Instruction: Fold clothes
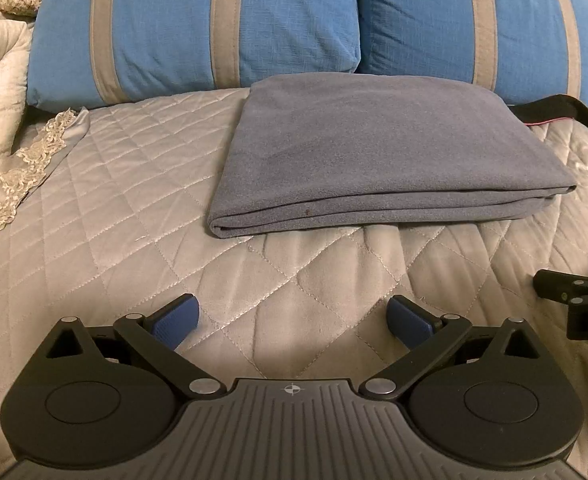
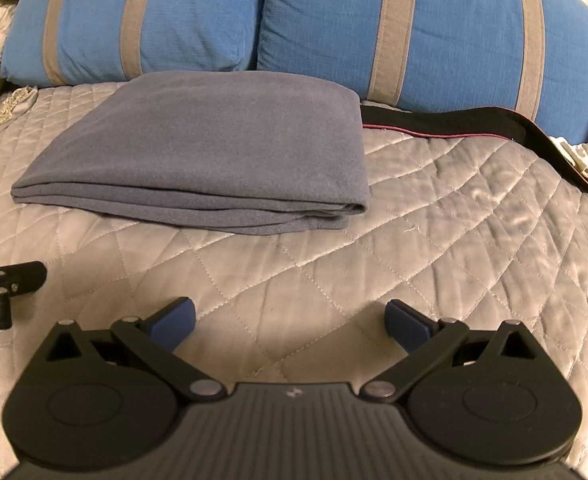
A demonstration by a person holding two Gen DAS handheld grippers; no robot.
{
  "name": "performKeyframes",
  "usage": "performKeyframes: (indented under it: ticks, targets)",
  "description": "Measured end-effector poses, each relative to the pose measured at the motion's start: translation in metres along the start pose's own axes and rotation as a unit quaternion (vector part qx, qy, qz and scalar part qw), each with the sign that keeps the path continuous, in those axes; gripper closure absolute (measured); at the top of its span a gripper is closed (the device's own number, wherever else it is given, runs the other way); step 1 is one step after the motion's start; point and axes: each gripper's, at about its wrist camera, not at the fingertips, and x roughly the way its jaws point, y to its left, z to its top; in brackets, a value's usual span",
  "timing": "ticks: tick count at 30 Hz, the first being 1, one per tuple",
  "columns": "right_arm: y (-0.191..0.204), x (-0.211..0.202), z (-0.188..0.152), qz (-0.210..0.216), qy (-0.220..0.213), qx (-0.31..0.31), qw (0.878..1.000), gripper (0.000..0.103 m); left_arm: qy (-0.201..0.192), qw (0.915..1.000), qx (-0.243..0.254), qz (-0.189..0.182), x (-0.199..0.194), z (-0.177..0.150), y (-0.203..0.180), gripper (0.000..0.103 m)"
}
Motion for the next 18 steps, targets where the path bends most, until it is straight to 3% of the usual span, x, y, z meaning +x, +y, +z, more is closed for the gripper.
performKeyframes:
  ticks: [18]
  targets:
    - [0.0001, 0.0001, -0.0001, -0.002, -0.002, -0.002, 1.0, 0.0, 0.001, 1.0, -0.002, 0.002, -0.0001, 0.0002, 0.0004, 0.0]
